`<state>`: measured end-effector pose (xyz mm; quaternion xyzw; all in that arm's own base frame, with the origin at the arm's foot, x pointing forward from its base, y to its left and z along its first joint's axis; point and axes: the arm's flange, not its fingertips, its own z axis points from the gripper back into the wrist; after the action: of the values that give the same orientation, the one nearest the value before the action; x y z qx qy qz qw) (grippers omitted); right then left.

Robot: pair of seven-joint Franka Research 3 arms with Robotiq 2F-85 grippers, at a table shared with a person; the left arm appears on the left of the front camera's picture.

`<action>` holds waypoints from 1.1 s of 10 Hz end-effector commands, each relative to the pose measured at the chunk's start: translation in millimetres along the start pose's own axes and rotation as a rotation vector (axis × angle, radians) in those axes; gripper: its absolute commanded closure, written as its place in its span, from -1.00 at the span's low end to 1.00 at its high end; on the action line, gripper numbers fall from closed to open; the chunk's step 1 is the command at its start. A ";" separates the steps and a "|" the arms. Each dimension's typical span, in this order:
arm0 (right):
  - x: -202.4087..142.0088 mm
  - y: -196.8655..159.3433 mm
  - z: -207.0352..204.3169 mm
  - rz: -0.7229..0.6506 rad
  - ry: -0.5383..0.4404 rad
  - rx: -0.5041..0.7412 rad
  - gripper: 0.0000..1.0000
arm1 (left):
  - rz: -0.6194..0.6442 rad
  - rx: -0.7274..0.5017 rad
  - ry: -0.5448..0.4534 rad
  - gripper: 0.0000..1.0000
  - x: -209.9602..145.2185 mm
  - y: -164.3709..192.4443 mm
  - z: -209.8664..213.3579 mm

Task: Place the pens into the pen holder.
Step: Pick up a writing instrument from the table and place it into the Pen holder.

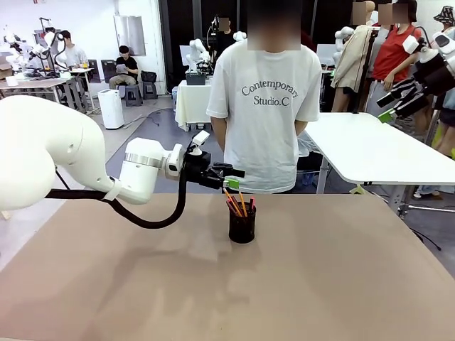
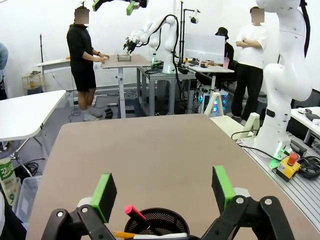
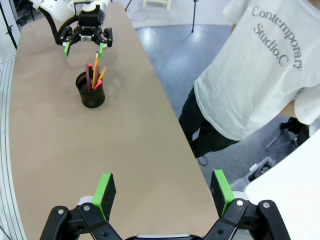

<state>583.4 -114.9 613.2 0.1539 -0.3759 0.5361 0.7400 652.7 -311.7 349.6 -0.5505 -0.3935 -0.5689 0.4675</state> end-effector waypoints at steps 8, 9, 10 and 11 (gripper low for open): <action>-0.4 1.3 0.1 0.010 0.015 -0.004 -1.00 | 0.039 -0.159 0.373 -1.00 80.7 -82.3 115.6; -0.4 1.3 0.1 0.010 0.015 -0.004 -1.00 | 0.017 -0.083 0.414 -1.00 100.9 -95.6 139.3; -0.4 1.3 0.1 0.010 0.015 -0.004 -1.00 | 0.011 -0.034 0.451 -1.00 128.4 -113.9 160.5; -0.4 1.3 0.1 0.010 0.015 -0.004 -1.00 | 0.057 -0.024 0.486 -1.00 148.4 -122.0 175.2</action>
<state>583.7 -115.1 613.1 0.1538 -0.3759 0.5360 0.7401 600.3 -129.5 511.7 -0.4254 -0.2626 -0.6849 0.5301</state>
